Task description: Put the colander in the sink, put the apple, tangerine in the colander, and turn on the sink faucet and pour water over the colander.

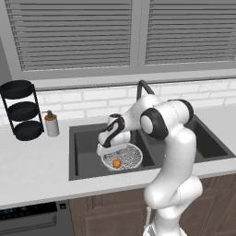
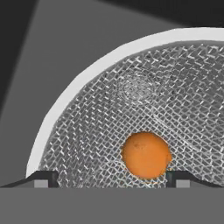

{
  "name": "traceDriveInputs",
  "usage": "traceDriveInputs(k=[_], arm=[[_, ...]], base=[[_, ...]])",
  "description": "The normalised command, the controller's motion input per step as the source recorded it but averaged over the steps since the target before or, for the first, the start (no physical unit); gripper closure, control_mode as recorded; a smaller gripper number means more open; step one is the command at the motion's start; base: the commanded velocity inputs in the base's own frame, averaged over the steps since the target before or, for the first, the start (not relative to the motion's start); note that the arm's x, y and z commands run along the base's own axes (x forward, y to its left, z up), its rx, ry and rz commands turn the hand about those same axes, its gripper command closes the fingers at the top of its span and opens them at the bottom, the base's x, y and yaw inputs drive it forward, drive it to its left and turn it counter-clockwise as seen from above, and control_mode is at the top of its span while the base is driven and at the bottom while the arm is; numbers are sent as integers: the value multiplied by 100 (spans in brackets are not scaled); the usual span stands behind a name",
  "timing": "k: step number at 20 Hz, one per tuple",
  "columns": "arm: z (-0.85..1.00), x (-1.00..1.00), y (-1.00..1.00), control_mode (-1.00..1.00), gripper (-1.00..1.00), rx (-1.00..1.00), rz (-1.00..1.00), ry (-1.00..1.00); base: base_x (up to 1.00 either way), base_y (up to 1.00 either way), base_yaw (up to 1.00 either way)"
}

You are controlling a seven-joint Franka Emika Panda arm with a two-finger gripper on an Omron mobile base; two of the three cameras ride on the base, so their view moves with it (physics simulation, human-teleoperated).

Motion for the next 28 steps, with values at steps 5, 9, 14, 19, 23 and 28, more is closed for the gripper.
traceDriveInputs(k=[5,9,14,19,23,28], arm=[[40,-23,-50,-100,-100,0,0,0],[29,-23,-58,-100,-100,0,0,0],[27,-31,-38,-100,-100,0,-1,0],[50,-17,-6,-100,-100,0,-1,0],[62,-14,-3,-100,-100,0,0,0],[47,-39,-23,-100,-100,0,0,0]], base=[[0,0,0],[0,0,0],[0,0,0],[0,0,0],[0,0,0],[0,0,0]])
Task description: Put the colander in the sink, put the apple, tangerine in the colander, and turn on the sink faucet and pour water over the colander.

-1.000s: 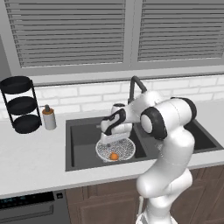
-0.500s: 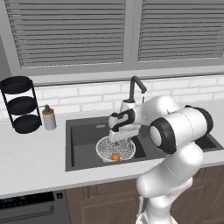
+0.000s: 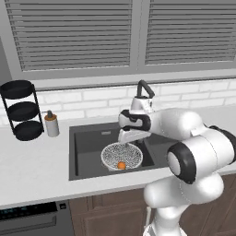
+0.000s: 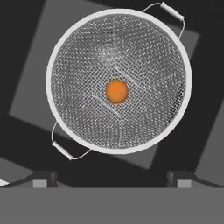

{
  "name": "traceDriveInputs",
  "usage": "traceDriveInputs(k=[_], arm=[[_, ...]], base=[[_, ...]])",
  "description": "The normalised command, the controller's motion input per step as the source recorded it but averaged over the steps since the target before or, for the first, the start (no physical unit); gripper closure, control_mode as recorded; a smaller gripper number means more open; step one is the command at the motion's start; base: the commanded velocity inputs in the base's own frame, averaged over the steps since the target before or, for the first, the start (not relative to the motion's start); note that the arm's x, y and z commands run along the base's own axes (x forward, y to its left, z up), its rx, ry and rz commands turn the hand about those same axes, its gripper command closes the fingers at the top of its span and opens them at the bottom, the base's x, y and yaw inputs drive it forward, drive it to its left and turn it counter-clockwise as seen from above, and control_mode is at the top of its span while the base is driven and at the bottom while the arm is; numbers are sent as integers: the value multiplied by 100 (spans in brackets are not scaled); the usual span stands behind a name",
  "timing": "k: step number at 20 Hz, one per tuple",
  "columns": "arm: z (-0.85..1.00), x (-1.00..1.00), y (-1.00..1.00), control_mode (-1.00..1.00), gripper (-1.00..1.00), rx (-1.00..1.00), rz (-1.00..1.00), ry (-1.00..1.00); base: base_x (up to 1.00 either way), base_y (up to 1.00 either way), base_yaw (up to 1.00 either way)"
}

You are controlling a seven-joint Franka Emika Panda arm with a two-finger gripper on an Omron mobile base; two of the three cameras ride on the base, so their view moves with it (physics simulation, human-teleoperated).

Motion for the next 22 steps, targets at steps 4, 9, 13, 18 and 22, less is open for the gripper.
traceDriveInputs(k=[4,9,13,18,22], arm=[[35,-59,-39,-100,-100,0,-2,0],[36,-66,-60,-100,-100,0,-3,0],[17,-48,-81,-100,-100,0,-9,0],[21,-28,-98,-100,-100,0,-15,0],[8,-17,-93,-100,-100,-1,-13,0]], base=[[0,0,0],[0,0,0],[0,0,0],[0,0,0],[0,0,0]])
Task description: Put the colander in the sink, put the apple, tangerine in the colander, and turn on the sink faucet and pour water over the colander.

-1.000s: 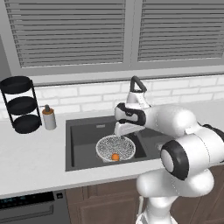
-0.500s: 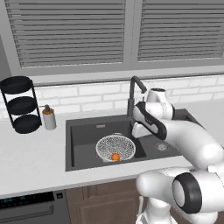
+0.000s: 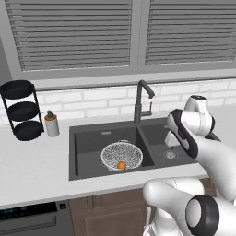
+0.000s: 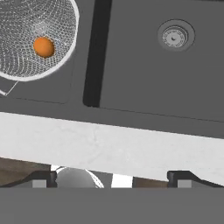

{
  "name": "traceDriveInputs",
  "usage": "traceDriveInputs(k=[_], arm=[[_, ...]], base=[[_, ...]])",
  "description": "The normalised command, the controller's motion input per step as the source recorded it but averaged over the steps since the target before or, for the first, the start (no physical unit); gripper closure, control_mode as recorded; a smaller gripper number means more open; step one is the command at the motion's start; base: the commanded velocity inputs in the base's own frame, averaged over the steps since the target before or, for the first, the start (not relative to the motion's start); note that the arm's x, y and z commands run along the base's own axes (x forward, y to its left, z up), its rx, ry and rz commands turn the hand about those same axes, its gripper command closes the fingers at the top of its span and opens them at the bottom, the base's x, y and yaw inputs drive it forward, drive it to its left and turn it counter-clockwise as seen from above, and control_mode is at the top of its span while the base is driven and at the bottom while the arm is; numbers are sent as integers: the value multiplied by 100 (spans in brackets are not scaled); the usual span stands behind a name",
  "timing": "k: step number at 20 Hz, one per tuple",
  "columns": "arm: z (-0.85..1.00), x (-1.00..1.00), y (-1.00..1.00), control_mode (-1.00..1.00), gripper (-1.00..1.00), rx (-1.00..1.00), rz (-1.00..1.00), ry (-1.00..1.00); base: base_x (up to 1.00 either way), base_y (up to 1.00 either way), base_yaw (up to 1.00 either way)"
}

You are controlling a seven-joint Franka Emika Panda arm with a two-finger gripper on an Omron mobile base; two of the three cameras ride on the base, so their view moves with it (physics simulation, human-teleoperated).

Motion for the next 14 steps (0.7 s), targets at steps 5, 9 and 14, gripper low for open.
traceDriveInputs(k=[5,9,14], arm=[[1,-8,-95,-100,-100,-3,-6,0],[0,0,-88,-100,-100,-2,-5,0],[0,0,-74,-100,-100,-4,-6,0]], base=[[0,0,0],[0,0,0],[0,0,0]])
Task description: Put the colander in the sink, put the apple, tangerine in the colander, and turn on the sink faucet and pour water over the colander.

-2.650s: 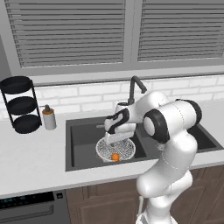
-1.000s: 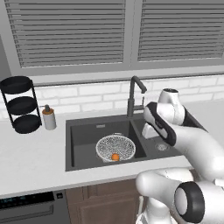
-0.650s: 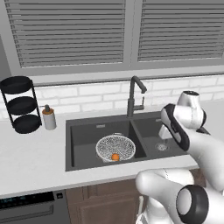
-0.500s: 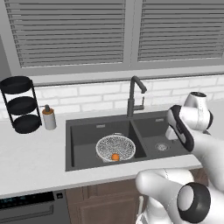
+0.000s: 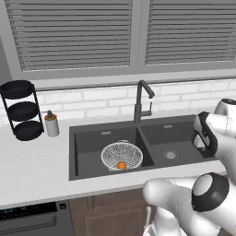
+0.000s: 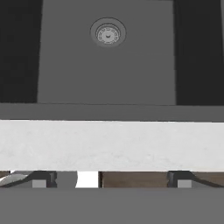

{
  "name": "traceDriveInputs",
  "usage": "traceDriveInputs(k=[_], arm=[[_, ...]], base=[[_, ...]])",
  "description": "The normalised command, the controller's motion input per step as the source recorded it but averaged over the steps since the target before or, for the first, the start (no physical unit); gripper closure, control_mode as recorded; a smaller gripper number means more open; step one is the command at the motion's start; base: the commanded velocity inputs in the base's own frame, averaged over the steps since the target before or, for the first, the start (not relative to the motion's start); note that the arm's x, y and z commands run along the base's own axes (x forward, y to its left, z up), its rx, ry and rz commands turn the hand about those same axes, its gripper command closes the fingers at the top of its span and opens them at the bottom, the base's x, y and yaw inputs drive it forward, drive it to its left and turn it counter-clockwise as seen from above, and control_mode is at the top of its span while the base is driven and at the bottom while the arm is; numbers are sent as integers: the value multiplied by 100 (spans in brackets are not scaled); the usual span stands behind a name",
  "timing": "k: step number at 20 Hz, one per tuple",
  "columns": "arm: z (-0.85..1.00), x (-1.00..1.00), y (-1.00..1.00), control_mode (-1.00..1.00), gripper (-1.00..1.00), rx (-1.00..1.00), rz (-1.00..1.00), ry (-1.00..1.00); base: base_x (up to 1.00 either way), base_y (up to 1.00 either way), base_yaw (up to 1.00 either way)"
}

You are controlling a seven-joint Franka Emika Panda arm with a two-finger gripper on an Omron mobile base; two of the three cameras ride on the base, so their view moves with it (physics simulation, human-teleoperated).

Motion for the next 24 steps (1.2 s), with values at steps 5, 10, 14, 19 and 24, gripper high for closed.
traceDriveInputs(k=[5,10,14,19,24], arm=[[0,2,-65,-100,-100,-5,-5,0],[0,7,-50,-100,-100,-7,-7,0],[0,16,-40,-100,-100,-3,-5,0],[0,22,-31,-100,-100,0,-1,0],[-5,17,-35,-100,-100,0,-1,0]], base=[[0,0,0],[0,0,0],[0,0,0],[0,0,0],[0,0,0]])
